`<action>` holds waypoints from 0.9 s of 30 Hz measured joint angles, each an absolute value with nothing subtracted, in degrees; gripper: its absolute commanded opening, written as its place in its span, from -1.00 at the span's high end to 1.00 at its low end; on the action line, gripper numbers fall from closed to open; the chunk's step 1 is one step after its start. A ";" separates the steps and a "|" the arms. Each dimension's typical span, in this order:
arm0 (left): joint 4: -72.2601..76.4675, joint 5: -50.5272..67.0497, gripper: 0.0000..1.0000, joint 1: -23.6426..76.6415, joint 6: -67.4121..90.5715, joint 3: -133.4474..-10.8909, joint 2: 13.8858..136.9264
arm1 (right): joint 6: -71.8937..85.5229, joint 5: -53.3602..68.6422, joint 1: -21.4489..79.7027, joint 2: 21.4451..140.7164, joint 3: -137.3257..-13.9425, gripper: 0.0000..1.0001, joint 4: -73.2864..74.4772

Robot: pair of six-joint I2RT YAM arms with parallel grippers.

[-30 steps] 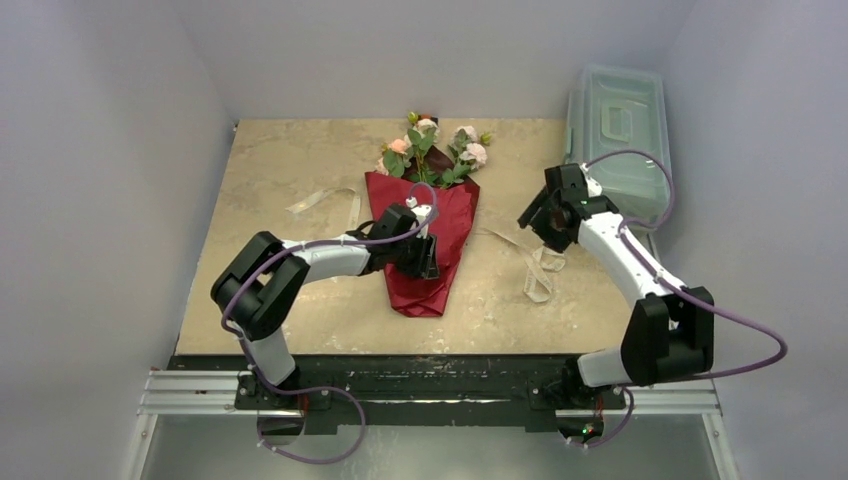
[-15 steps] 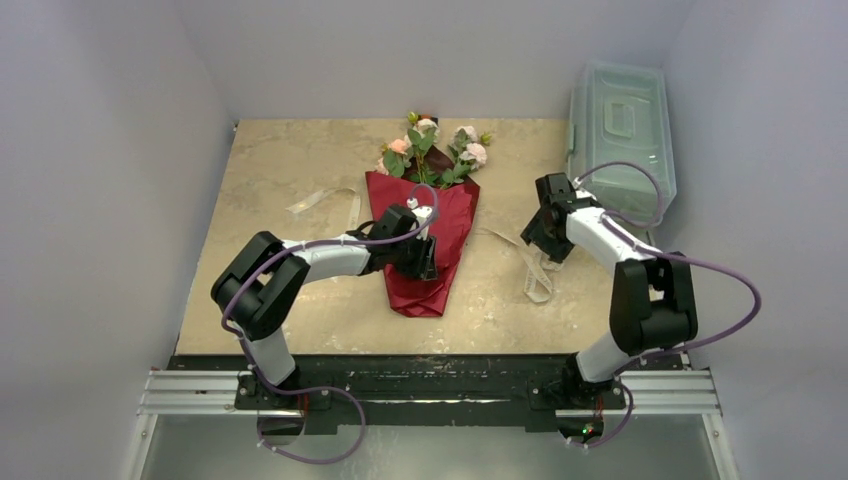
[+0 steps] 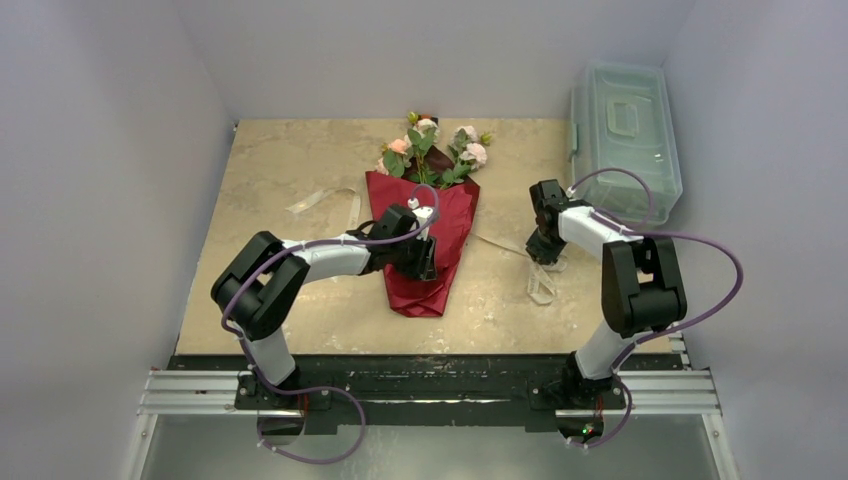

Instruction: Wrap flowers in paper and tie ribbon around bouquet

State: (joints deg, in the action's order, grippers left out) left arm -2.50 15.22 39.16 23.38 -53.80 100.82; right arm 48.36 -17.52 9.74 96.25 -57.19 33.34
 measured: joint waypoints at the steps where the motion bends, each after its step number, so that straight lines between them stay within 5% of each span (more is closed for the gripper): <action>1: -2.50 15.22 0.22 39.16 23.35 -53.78 100.82 | 48.34 -17.61 9.74 96.25 -57.17 0.82 33.34; 3: -2.48 15.22 0.22 39.16 23.35 -53.78 100.82 | 48.10 -17.69 9.74 96.09 -57.04 0.99 33.21; 8: -2.50 15.25 0.22 39.16 23.33 -53.80 100.82 | 47.29 -18.28 9.69 95.57 -56.93 0.99 33.34; 10: -2.50 15.25 0.22 39.16 23.33 -53.80 100.82 | 46.70 -18.68 9.65 94.91 -56.93 0.60 33.45; 12: -2.50 15.25 0.22 39.16 23.33 -53.80 100.82 | 45.65 -18.90 9.45 93.86 -56.93 -0.11 33.43; 14: -2.50 15.25 0.22 39.13 23.31 -53.80 100.82 | 44.29 -19.14 9.23 92.51 -56.97 -0.30 33.36; 22: -2.52 15.27 0.23 39.13 23.31 -53.80 100.82 | 42.63 -21.58 8.97 91.55 -57.43 -0.26 33.08; 27: -2.59 15.27 0.24 39.13 23.29 -53.80 100.82 | 42.87 -23.35 9.06 94.32 -57.63 0.20 32.62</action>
